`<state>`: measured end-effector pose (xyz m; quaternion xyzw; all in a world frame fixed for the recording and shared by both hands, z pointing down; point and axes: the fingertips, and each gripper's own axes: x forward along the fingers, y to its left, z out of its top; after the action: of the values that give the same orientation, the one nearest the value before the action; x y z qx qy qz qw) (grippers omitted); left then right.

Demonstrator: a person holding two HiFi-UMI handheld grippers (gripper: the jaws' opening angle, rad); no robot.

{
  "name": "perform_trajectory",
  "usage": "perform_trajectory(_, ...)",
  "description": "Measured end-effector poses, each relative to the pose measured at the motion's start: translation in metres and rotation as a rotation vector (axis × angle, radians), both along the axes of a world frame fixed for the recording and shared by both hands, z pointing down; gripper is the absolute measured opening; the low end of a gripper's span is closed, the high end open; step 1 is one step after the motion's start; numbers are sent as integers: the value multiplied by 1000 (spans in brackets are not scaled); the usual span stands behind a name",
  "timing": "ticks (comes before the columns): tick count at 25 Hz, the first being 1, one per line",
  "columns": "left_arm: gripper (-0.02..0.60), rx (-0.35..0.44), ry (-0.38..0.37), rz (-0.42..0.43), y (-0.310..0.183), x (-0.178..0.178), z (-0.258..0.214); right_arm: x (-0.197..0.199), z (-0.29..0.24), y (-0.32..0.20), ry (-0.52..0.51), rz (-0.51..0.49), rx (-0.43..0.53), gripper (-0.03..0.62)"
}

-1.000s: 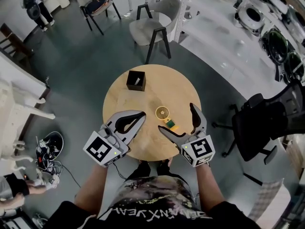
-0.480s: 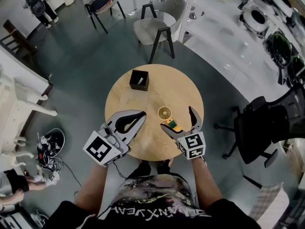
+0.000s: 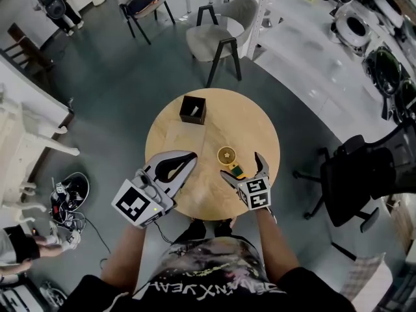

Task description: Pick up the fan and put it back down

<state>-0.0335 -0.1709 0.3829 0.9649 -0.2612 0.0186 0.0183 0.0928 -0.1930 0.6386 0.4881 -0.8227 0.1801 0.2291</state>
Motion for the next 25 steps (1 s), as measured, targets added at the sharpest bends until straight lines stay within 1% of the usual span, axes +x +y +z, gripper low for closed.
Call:
perform_trajectory(7,13,-3,0,-8,0,-2,1,0,34,-1,22,5,-72,584)
perform_trajectory(13,13,-11,0,-11,2,-3,2,2,66,2,50,6,-158,584)
perform_trajectory(20,14,-20,1,-13,4,-4,6,-4,90,5,73,-24,-216,584)
perform_trajectory(25,13,-27,1,-12,8,-4,6,-5,108,8,105,-33,-290,584)
